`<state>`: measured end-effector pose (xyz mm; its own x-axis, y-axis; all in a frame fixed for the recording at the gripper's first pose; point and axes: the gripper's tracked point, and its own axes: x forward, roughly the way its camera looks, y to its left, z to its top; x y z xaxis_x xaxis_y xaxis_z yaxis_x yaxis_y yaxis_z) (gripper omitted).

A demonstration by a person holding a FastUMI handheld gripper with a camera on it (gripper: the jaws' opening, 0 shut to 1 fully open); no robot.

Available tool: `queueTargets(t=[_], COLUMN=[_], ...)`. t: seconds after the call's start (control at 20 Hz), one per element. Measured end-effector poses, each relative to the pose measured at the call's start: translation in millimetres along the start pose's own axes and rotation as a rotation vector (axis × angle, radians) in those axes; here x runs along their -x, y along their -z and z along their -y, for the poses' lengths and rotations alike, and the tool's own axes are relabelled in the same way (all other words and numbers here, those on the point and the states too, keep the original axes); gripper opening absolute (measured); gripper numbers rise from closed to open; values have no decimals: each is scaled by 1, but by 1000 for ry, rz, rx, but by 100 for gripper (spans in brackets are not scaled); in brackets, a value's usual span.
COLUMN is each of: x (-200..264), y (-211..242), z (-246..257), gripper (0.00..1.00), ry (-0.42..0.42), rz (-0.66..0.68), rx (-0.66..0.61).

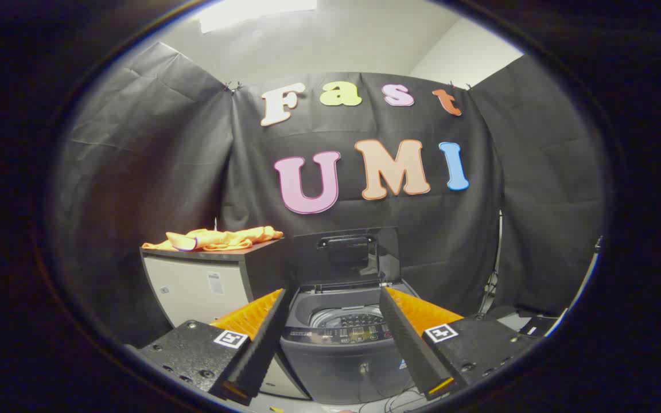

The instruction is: Put the clothes into the washing machine and then close the washing machine lid.

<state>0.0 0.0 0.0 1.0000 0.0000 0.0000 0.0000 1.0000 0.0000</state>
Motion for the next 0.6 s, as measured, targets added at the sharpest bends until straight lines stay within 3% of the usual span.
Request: queueTargets(t=[0.6], x=[-27], y=[-2], z=[-44], gripper=[96], ry=[-33], rz=[-37], rx=[-80])
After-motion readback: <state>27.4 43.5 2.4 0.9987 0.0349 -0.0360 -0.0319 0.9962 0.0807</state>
